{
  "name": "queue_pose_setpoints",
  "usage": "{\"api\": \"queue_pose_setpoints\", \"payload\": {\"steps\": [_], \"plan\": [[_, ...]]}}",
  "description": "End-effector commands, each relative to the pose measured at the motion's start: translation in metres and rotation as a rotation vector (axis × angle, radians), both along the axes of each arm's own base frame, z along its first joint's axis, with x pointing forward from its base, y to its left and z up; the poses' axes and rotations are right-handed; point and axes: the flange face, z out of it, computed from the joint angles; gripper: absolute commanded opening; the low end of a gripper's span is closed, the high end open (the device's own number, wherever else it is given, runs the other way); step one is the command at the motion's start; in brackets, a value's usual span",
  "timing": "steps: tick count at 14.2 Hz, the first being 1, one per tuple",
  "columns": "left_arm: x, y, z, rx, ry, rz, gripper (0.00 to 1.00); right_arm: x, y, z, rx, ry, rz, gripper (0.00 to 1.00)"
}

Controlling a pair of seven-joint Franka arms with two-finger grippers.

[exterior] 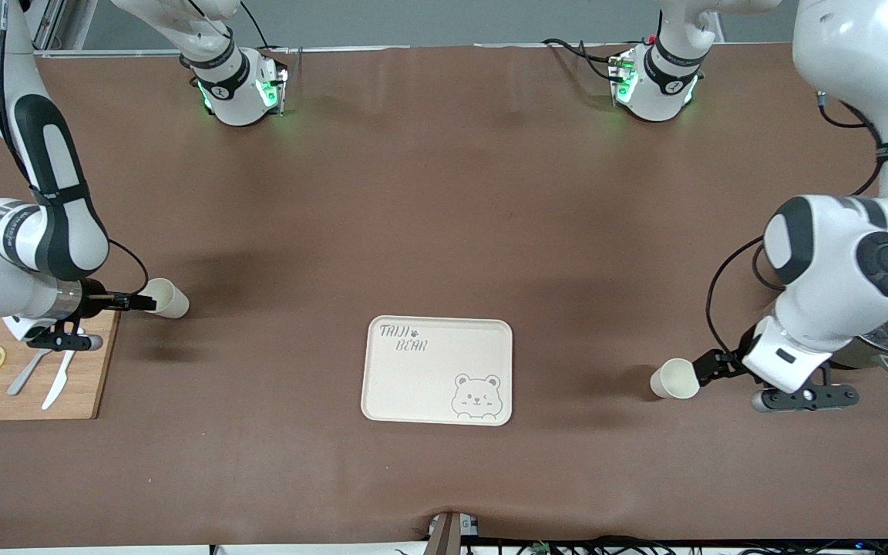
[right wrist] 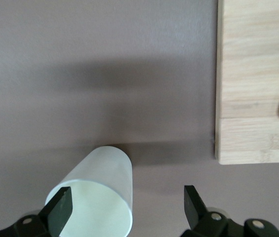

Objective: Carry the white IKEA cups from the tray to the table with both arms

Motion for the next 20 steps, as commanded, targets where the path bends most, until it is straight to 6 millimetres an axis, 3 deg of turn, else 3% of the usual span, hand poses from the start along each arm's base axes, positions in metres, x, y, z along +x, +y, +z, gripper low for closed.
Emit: {"api": "queue_pose_setpoints", "payload": {"steps": [1, 4, 7, 8, 11, 13, 15, 20], "plan": [[-0.012, -0.002, 0.045, -0.017, 0.046, 0.009, 1.0, 0.004, 0.001, 0.023, -0.002, 0.0, 0.011, 1.0], [-0.03, -0.001, 0.079, -0.012, 0.115, 0.006, 1.0, 0.014, 0.013, 0.043, 0.003, 0.027, 0.04, 1.0], [-0.045, 0.003, 0.131, -0.012, 0.14, 0.006, 1.0, 0.026, 0.017, 0.057, -0.008, -0.013, 0.054, 1.0], [-0.051, 0.004, 0.142, -0.014, 0.143, 0.007, 1.0, 0.033, 0.019, 0.068, -0.012, -0.032, 0.06, 1.0], [-0.085, 0.01, 0.211, -0.025, 0.055, 0.01, 1.0, 0.051, 0.029, 0.102, -0.014, -0.062, 0.083, 1.0], [-0.108, 0.012, 0.235, -0.029, 0.071, 0.031, 1.0, 0.057, 0.031, 0.126, 0.004, -0.037, 0.087, 1.0], [-0.119, 0.013, 0.241, -0.027, 0.092, 0.036, 1.0, 0.06, 0.039, 0.146, 0.014, -0.003, 0.103, 1.0], [-0.124, 0.015, 0.225, -0.023, 0.129, 0.032, 1.0, 0.068, 0.063, 0.204, -0.02, -0.03, 0.161, 1.0]]}}
